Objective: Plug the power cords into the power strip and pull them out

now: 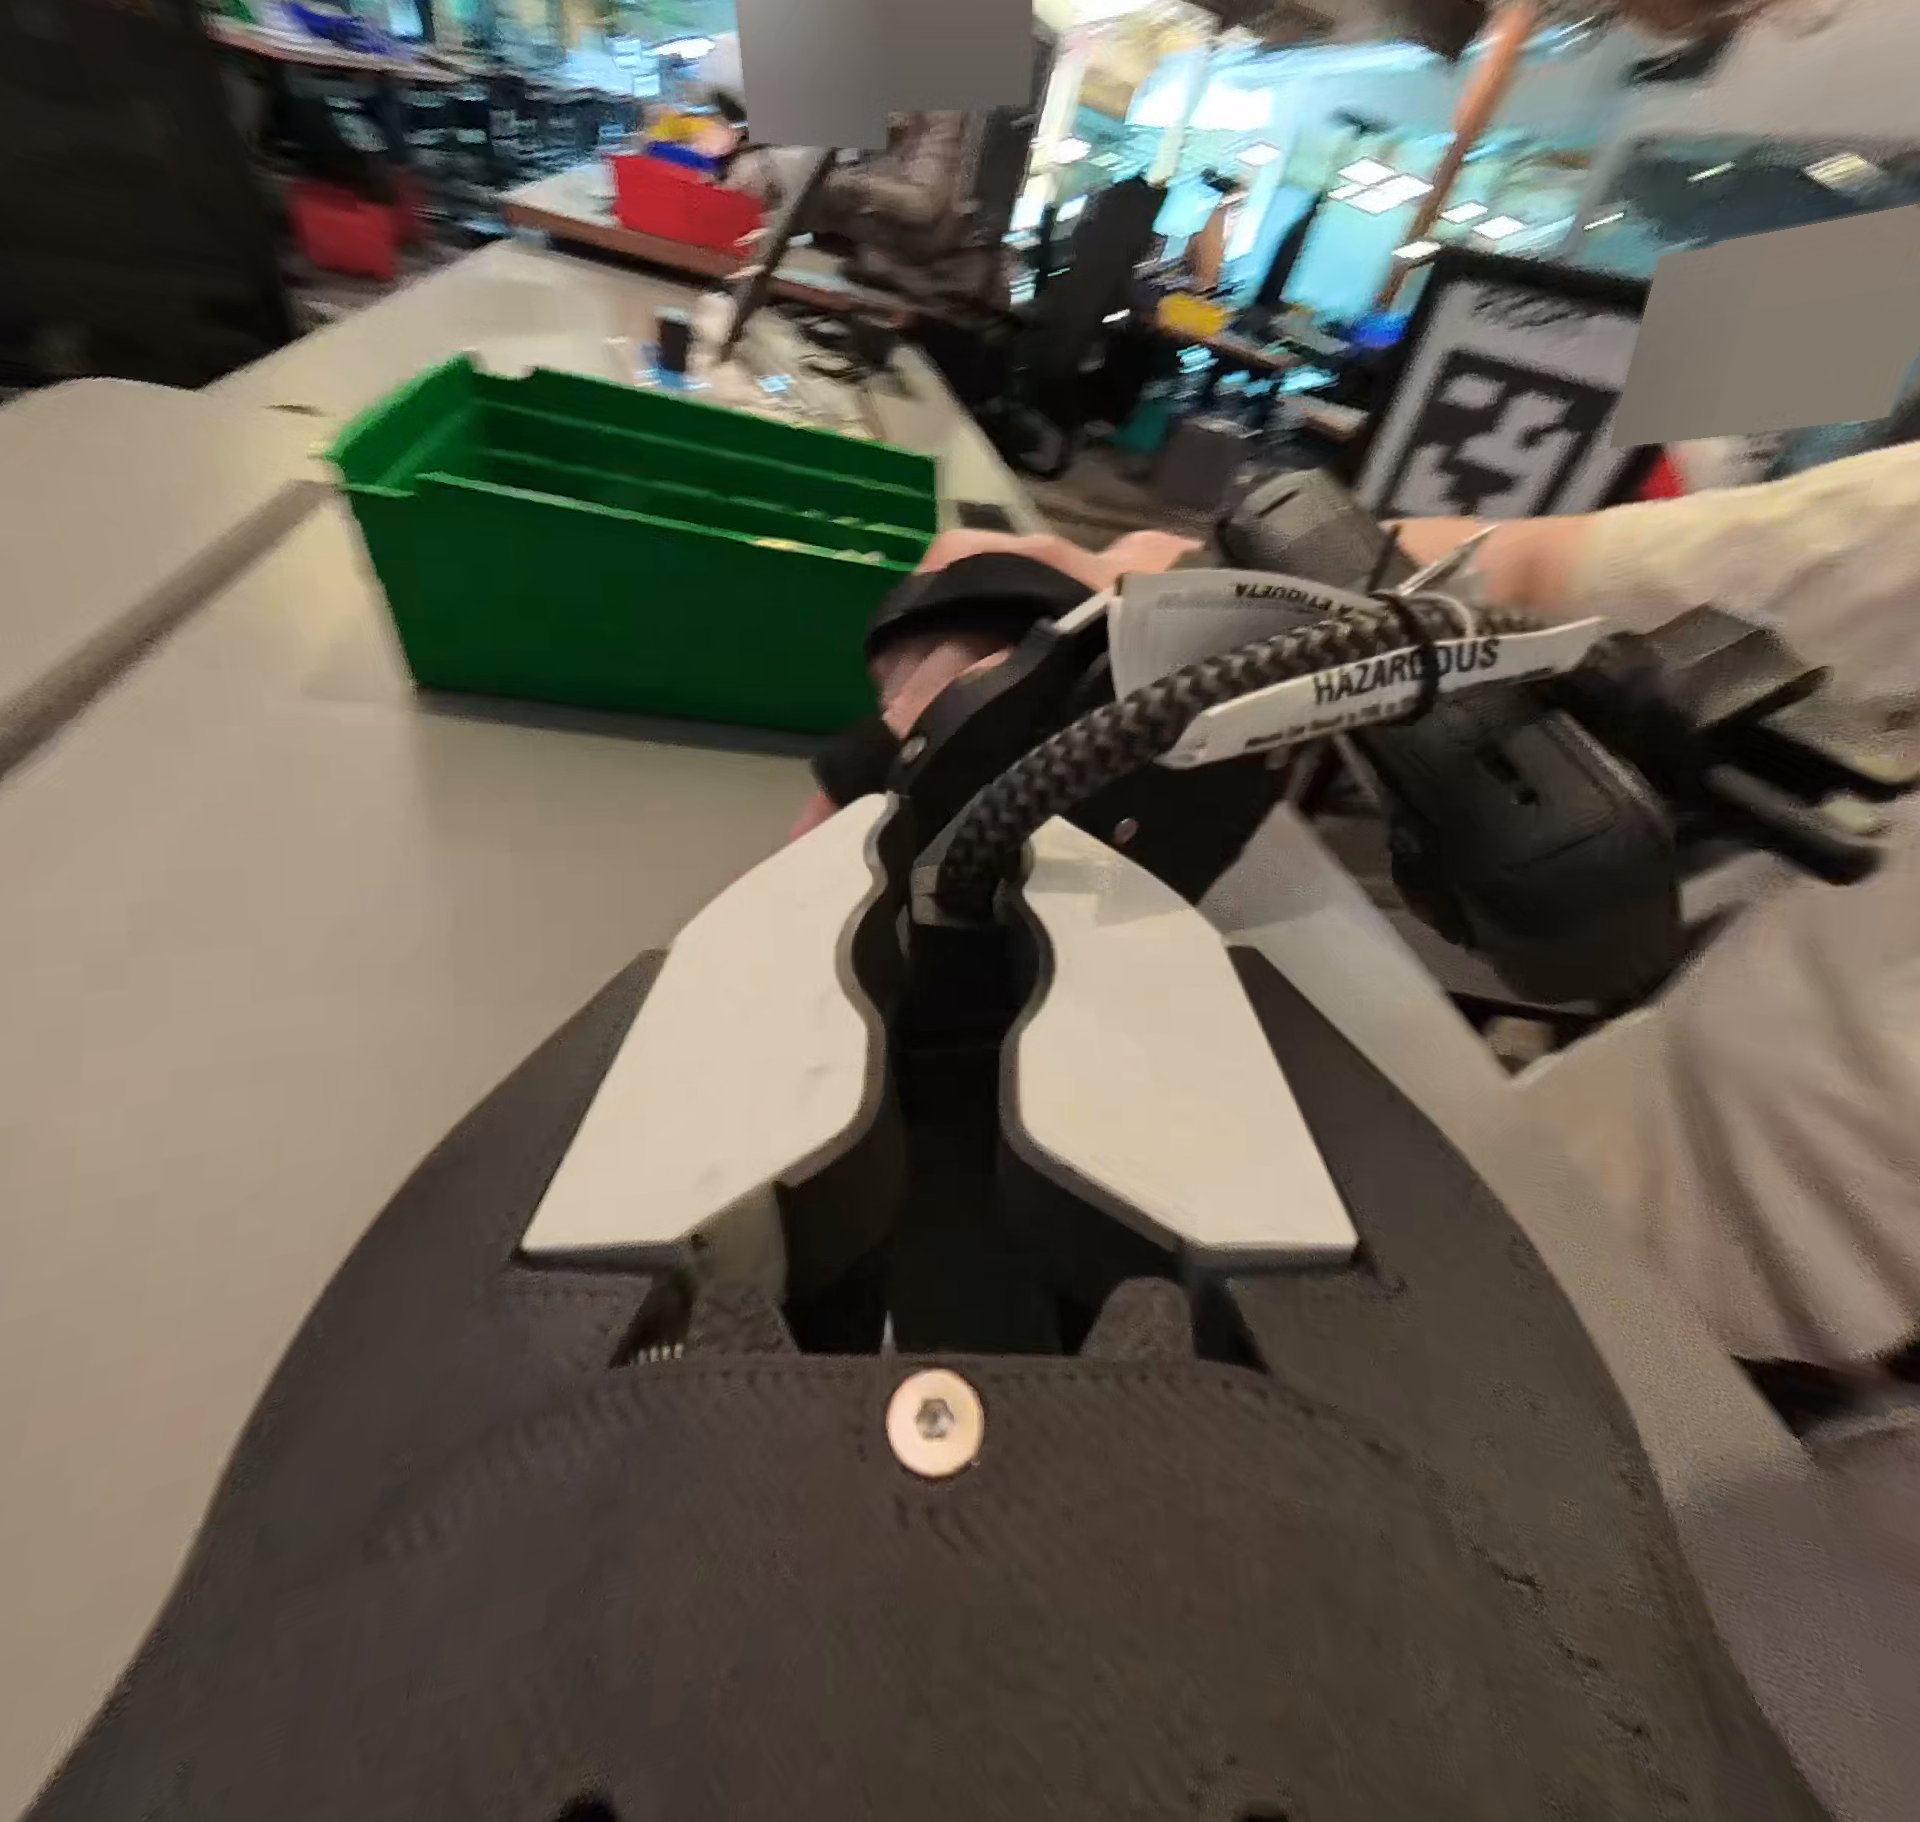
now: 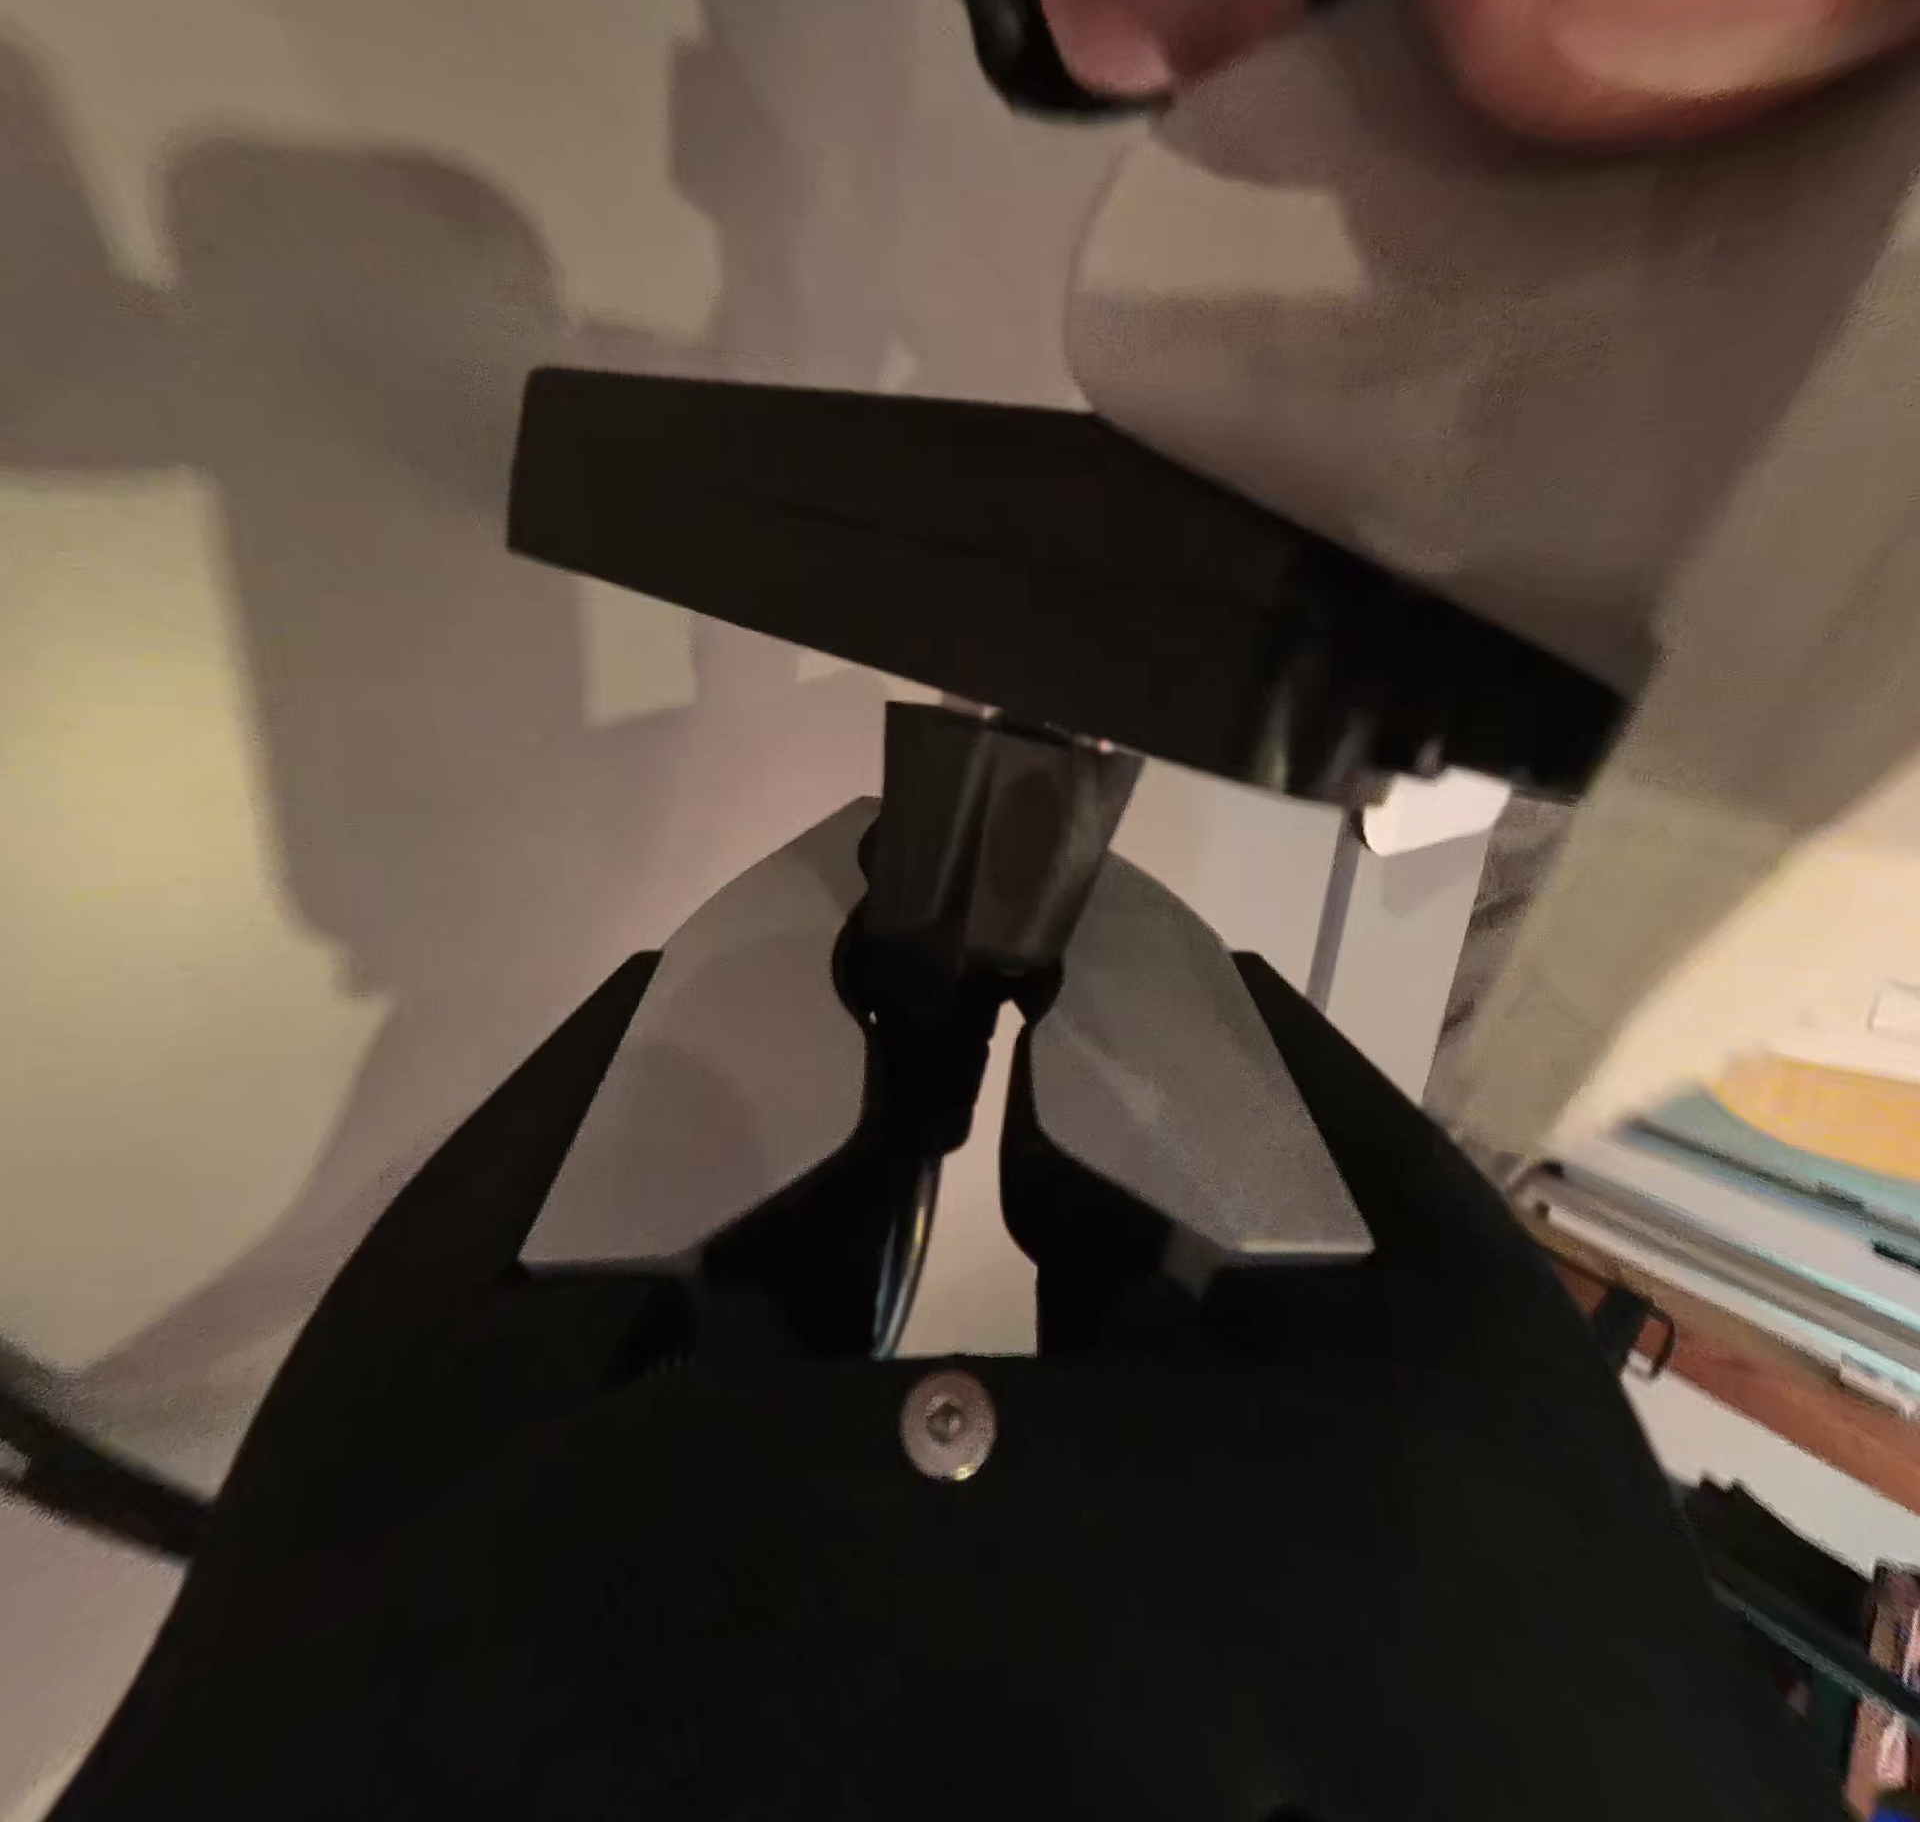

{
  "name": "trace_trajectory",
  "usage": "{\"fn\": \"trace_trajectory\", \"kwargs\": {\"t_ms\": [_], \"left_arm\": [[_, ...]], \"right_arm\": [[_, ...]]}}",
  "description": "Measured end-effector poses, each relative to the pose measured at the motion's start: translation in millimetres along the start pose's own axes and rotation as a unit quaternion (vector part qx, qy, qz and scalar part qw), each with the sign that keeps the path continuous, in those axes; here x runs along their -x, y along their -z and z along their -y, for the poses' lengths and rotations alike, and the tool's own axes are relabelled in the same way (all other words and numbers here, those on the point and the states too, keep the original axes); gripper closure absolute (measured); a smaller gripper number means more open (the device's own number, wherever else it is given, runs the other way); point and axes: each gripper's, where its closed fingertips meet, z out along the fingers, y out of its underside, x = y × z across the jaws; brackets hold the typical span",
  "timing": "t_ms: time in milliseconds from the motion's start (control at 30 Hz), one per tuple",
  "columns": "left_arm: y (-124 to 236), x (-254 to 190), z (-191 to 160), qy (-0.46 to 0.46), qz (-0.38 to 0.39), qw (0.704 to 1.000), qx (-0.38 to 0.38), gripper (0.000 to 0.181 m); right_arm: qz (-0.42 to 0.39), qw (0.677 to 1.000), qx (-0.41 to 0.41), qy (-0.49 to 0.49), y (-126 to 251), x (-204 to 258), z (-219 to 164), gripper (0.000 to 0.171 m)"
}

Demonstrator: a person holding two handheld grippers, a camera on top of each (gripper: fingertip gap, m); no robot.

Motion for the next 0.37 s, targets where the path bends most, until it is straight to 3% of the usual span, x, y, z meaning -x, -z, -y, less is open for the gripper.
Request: {"fn": "trace_trajectory", "kwargs": {"t_ms": [100, 267, 367], "left_arm": [[5.9, 14.7, -4.5, 0.034, 0.039, 0.998, -0.02, 0.168], [12.1, 29.3, -17.2, 0.106, 0.039, 0.991, -0.065, 0.168], [8.4, 22.3, -16.2, 0.101, 0.011, 0.992, -0.082, 0.168]], "right_arm": [[-0.105, 0.994, 0.002, -0.007, -9.0, -17.2, -5.2, 0.152], [-0.289, 0.954, 0.06, 0.045, -15.1, -31.8, -10.3, 0.151], [-0.29, 0.956, 0.047, 0.017, -23.1, -31.0, -0.9, 0.122]]}}
